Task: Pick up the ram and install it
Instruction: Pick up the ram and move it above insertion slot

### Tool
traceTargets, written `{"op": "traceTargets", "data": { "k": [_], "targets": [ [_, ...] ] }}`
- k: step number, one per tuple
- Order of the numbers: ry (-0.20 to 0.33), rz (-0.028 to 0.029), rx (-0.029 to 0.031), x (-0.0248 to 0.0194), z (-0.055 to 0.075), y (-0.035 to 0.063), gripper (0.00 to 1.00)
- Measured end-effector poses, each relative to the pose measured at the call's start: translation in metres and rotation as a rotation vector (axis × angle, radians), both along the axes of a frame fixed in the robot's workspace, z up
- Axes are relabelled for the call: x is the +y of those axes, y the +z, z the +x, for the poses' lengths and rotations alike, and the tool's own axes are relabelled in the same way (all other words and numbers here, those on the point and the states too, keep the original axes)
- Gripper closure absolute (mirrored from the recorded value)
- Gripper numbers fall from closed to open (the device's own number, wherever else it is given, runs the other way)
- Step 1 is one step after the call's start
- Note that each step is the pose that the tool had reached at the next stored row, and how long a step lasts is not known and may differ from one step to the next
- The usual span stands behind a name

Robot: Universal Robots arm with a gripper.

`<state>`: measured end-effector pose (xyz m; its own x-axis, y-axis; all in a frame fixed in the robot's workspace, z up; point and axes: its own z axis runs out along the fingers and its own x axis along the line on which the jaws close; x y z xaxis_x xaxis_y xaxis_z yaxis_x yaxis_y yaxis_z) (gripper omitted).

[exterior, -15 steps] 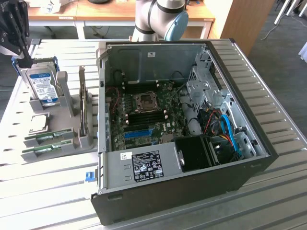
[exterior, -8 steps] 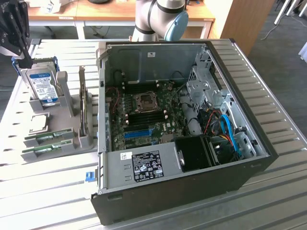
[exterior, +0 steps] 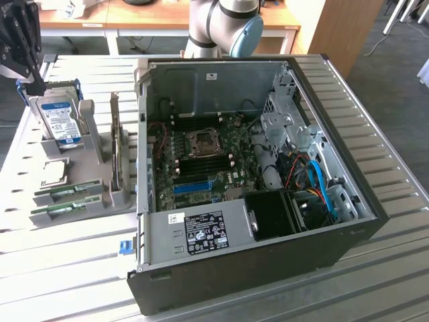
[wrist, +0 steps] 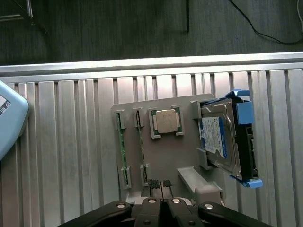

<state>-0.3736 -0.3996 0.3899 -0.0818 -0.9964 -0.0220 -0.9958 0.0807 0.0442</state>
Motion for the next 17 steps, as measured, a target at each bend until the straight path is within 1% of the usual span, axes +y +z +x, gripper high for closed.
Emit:
{"op": "traceTargets", "data": {
  "k": [1,3,4,5,11,17],
  "targets": [
    [0.000,0.0000,0.0001,0.0000,0.0000,0.0000,0.87],
    [0.000,0.0000,0.0001,0.0000,0.0000,0.0000,0.76],
    [0.000,-0.0001,0.0001,0.0000,0.0000,0.0000,0.76],
    [0.000,0.0000,0.0001,0.0000,0.0000,0.0000,0.69],
    [0.000,0.0001,-0.0001,0.0000,0.0000,-0.0004,0.69],
    [0.000,0.0000,-0.0002,0.0000,0.0000,-0.0099,0.69]
  ]
}}
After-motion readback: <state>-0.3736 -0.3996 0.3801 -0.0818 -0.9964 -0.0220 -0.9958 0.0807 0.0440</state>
